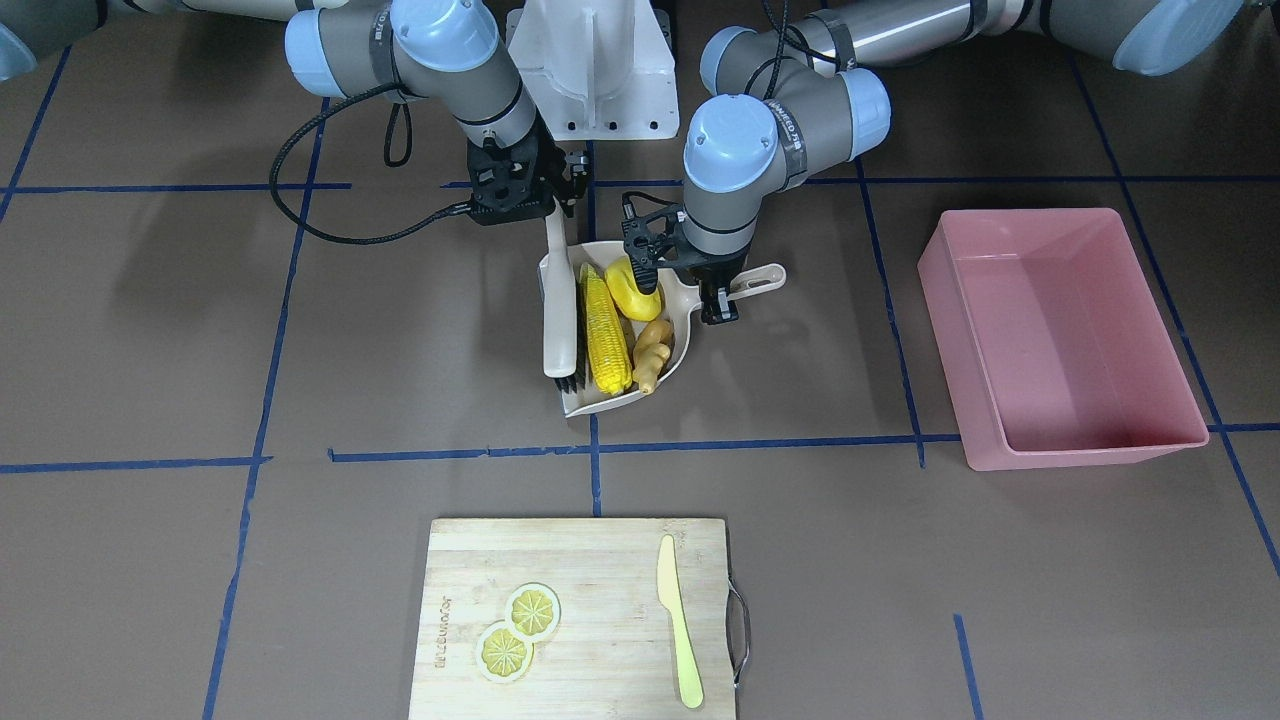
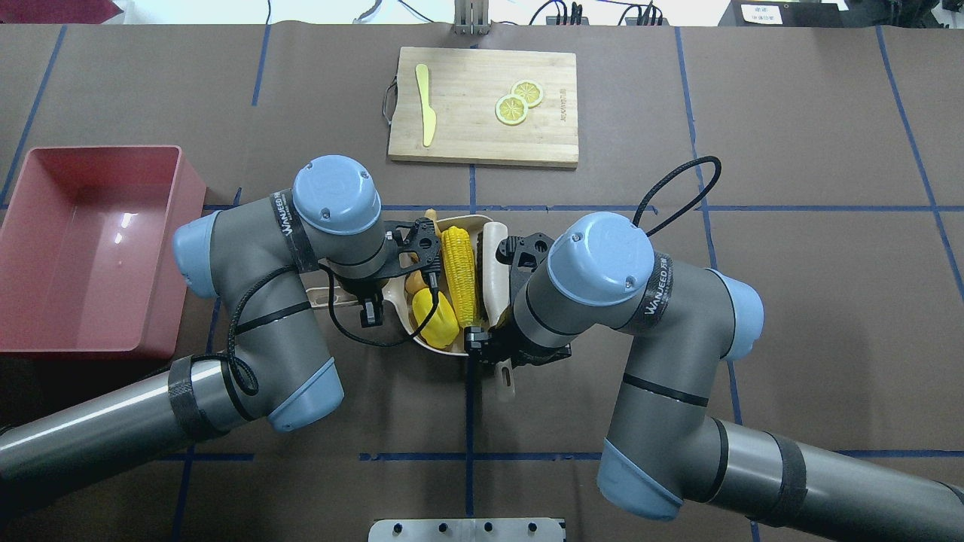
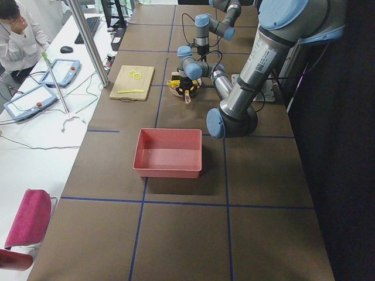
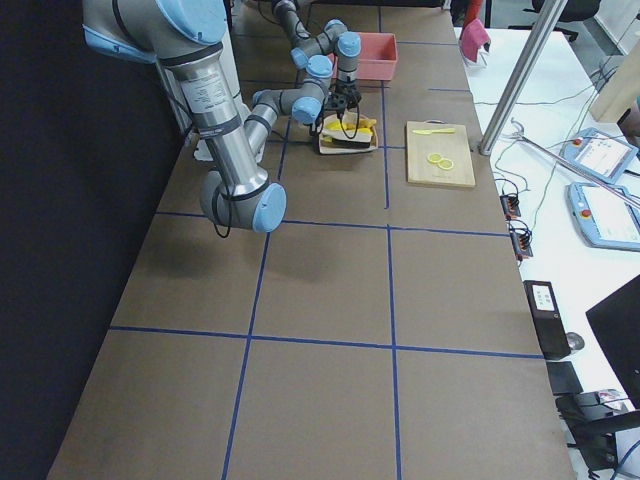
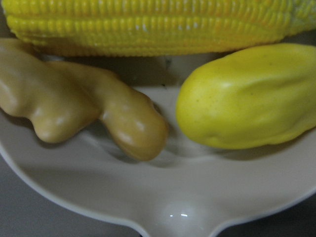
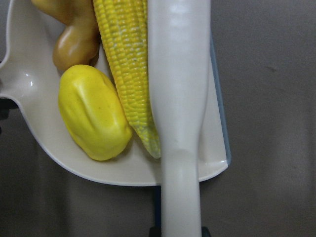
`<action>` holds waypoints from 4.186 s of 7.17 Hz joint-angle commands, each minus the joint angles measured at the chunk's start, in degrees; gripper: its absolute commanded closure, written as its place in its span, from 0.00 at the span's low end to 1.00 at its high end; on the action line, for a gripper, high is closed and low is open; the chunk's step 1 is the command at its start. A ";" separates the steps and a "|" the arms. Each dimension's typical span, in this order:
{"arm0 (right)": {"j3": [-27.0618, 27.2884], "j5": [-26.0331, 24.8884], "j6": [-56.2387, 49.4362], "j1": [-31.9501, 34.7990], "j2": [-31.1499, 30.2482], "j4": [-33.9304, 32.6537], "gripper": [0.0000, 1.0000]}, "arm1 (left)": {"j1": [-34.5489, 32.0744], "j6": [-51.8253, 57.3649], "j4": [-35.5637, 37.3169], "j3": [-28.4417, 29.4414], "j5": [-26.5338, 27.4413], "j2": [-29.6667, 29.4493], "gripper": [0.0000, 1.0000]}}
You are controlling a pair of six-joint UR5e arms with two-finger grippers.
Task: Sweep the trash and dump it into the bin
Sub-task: 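Sweep the corn, potato and ginger into the dustpan with the right gripper's brush, then lift the loaded dustpan toward the pink bin while the right gripper withdraws the brush, then tilt the dustpan over the pink bin with the left gripper to dump the items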
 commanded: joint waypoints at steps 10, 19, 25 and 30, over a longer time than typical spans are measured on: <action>17.11 7.02 -0.52 10.74 -16.25 -6.27 1.00 | -3.46 -4.59 -11.66 -5.37 -4.82 5.59 0.91; 21.79 7.37 -29.94 25.25 -45.11 -5.48 0.99 | -38.52 9.23 -11.22 -16.56 -24.97 29.14 0.91; 20.38 7.37 -33.13 27.02 -46.53 -5.48 0.99 | -52.52 40.55 -10.87 -12.95 -6.31 37.25 0.92; 20.20 9.56 -32.96 27.46 -46.53 -5.57 0.99 | -44.09 53.56 -9.91 -14.27 13.69 34.63 0.92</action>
